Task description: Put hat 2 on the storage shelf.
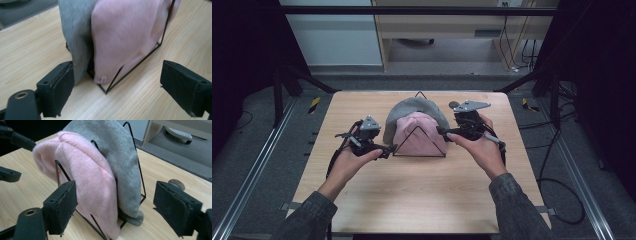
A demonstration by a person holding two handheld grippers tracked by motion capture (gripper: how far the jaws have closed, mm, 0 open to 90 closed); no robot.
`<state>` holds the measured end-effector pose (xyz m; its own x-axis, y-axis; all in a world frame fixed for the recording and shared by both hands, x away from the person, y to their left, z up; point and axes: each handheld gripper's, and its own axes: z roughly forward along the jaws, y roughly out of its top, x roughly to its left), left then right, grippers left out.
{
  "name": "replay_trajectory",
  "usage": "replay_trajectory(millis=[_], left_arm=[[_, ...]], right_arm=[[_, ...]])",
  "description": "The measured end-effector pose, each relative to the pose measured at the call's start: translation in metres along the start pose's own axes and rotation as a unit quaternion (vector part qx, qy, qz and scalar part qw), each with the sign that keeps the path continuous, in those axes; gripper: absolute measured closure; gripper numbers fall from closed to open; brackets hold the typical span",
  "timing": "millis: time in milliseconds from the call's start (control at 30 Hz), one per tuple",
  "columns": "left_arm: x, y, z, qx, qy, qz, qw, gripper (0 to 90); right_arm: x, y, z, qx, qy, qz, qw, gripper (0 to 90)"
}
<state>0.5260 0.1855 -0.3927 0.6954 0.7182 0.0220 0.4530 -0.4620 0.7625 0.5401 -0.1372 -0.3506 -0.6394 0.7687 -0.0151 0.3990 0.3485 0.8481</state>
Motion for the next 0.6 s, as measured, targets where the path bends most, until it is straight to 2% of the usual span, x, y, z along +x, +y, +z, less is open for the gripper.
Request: replay_trajectory(millis=[100,167,267,367,467,533,600], left_arm=[[-0.001,-0.007,-0.002,0.004,0.002,0.003,1.0,10.2],[-0.002,-0.013,-0.006,0.003,-0.004,-0.004,1.0,9.8],[-0.004,-0.018,-0.009,0.009,-0.001,-0.004,1.0,9.7],[-0.004,-0.024,-0.012,0.009,-0.003,-0.01,0.9999,10.1],[-0.002,-0.032,-0.018,0.008,0.037,-0.011,0.9992,13.7],[0.001,-0.042,-0.02,0.009,0.042,-0.015,0.999,13.0],[0.005,-0.056,-0.019,0.021,0.046,-0.017,0.9986,10.5]], right_arm=[[0.001,-0.004,-0.003,-0.002,-0.003,0.0,1.0,15.8],[0.001,-0.007,-0.006,-0.001,-0.002,0.003,1.0,14.3],[0.002,-0.016,-0.008,-0.002,0.005,0.008,1.0,9.9],[0.003,-0.027,-0.008,0.006,0.0,0.003,1.0,6.7],[0.003,-0.038,-0.011,0.017,-0.012,0.002,0.9998,6.6],[0.002,-0.047,-0.015,0.028,-0.016,0.005,0.9995,7.0],[-0.001,-0.059,-0.019,0.034,-0.012,0.004,0.9994,6.5]])
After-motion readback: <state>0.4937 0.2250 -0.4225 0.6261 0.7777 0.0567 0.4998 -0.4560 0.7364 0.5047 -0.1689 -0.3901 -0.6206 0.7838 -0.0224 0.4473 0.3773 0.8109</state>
